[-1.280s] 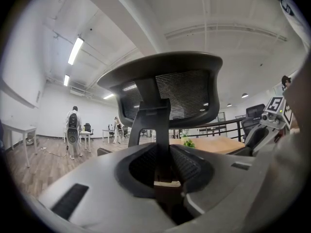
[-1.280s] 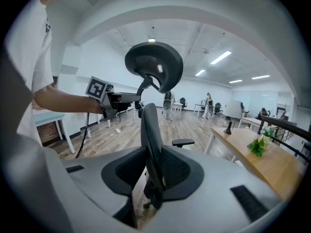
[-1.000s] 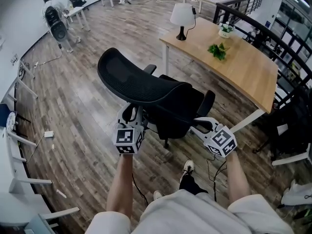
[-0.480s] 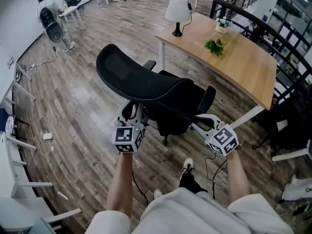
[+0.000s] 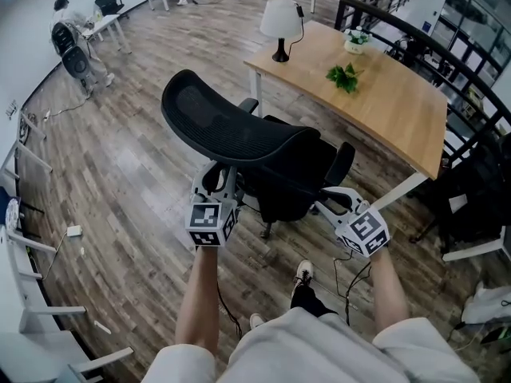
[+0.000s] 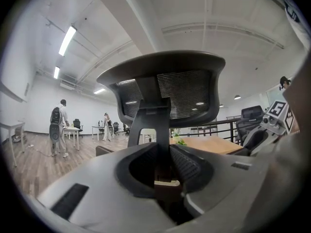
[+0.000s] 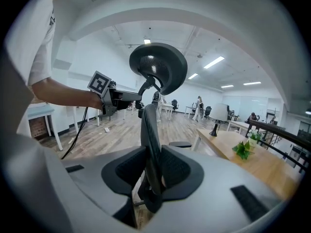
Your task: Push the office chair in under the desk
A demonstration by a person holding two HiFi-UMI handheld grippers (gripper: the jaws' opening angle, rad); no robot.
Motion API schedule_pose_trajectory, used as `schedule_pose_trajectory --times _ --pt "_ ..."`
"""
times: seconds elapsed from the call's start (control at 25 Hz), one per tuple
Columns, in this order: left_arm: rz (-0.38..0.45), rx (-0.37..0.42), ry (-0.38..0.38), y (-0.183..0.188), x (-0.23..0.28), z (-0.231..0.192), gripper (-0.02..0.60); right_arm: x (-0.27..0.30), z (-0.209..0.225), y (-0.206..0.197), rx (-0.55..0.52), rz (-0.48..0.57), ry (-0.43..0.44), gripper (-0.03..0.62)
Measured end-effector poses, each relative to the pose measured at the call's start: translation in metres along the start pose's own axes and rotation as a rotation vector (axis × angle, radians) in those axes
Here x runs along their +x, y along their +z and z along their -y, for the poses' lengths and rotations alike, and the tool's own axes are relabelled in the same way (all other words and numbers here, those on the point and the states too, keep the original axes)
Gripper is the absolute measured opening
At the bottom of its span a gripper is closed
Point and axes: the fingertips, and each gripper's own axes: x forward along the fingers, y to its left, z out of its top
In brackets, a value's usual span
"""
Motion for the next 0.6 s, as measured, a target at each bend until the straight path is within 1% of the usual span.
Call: schedule_pose_trajectory --times 0.12,0.24,0.36,0.6 --pt "-0.012 -0.002 -0.018 0.001 0.013 0.010 0.101 -0.005 0.013 -0.004 -0.009 -0.002 -0.023 0.121" --pt "-0.019 -0.009 -0.010 0.002 0.028 0.018 0.101 -0.008 0.028 -0.009 -0.036 -0.003 -0.047 0.126" --pt "-0.035 -0.016 -0.016 0.004 0.048 0.028 0.100 -0.012 0.048 -0.014 -0.036 -0.008 -0.063 0.127" --pt "-0.050 -0.031 -0.024 0.004 0.088 0.048 0.100 -0.018 0.088 -0.024 -0.010 -0.011 -0.054 0.126"
